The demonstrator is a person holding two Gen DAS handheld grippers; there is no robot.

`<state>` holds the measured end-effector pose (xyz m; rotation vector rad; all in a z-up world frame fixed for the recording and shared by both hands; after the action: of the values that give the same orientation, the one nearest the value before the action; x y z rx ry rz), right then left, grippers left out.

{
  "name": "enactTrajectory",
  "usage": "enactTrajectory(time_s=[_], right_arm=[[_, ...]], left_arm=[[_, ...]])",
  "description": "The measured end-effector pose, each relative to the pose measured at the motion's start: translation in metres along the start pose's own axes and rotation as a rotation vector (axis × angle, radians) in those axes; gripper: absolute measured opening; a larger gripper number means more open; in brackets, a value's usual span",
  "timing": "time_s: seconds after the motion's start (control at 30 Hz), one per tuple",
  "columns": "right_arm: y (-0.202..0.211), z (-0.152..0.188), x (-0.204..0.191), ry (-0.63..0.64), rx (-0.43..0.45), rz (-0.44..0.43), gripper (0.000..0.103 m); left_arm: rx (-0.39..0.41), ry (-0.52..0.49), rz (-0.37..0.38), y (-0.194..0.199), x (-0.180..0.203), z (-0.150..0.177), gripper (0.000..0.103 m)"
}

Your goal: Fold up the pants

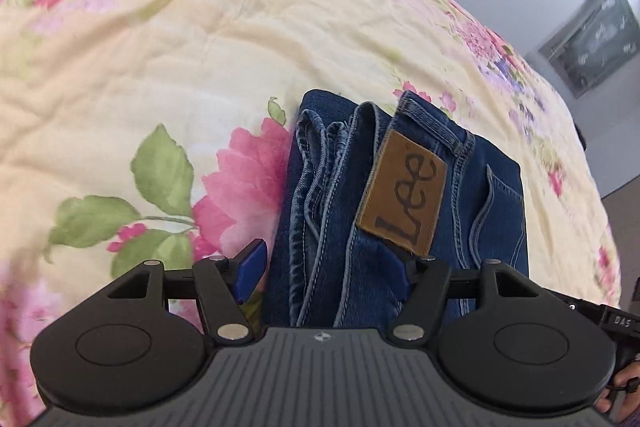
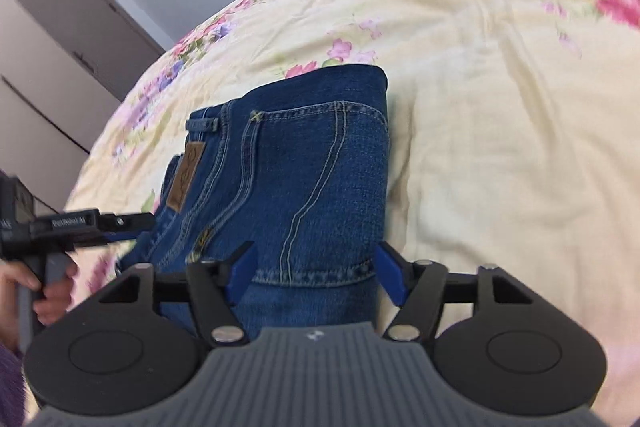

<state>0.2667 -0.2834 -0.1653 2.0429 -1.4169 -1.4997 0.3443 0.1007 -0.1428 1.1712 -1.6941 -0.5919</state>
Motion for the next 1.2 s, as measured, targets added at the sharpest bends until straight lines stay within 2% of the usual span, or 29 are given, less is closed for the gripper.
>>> enactTrajectory(time_s=[0.13, 0.23, 0.3, 0.37, 0.4, 0.47, 0.53, 0.63, 0.73, 0.93, 1.2], right_arm=[[-0.025, -0.009, 0.022, -0.134, -0.020, -0.052, 0.066], [-0.037, -0.014, 0.036, -0.227, -0.017, -0.112, 0.060], [-0.043, -0.020, 0.043, -0.267, -0.007, -0.133, 0.056], [-0.049, -0.023, 0.048, -0.302, -0.003, -0.144, 0.049], [-0.050, -0.024, 0.049, -0.310, -0.002, -0.147, 0.046], [-0.046, -0.024, 0.045, -0.280, -0.005, -0.144, 0.039], [-0.041, -0.026, 0.039, -0.250, -0.008, -0.141, 0.031], [-0.031, -0.033, 0.022, -0.205, -0.007, -0.126, 0.021], [-0.017, -0.042, -0.003, -0.129, 0.003, -0.105, 0.019], [0.009, -0.047, -0.049, -0.043, 0.015, -0.131, 0.019], [-0.020, -0.038, -0.096, -0.047, -0.025, -0.241, 0.019]], left_arm=[[-0.002, 0.058, 0.104, -0.020, -0.011, -0.005, 0.083], [-0.011, 0.108, 0.175, -0.030, -0.019, -0.012, 0.085], [-0.012, 0.128, 0.205, -0.036, -0.021, -0.016, 0.082], [-0.003, 0.130, 0.211, -0.037, -0.020, -0.017, 0.069], [0.002, 0.129, 0.202, -0.038, -0.018, -0.017, 0.065], [0.012, 0.099, 0.177, -0.033, -0.012, -0.016, 0.047], [0.027, 0.043, 0.140, -0.025, -0.001, -0.016, 0.038], [0.052, 0.000, 0.101, -0.015, 0.012, -0.016, 0.031], [0.073, -0.005, 0.098, -0.002, 0.016, -0.016, 0.029], [0.124, -0.024, 0.081, 0.045, 0.012, -0.019, 0.029], [0.157, -0.039, -0.033, 0.097, -0.025, -0.020, 0.029]])
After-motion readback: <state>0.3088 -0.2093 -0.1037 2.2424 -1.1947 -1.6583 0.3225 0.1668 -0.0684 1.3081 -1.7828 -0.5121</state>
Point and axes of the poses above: each gripper's, at about its wrist camera, not at the fingertips, and y roughly against the way its jaws point, x to its right, z to its underside, the point moved 1 cm from there along -y, roughly the way its jaws point, and after that the axes turned 2 degrees about -z, right-handed, at the moved point
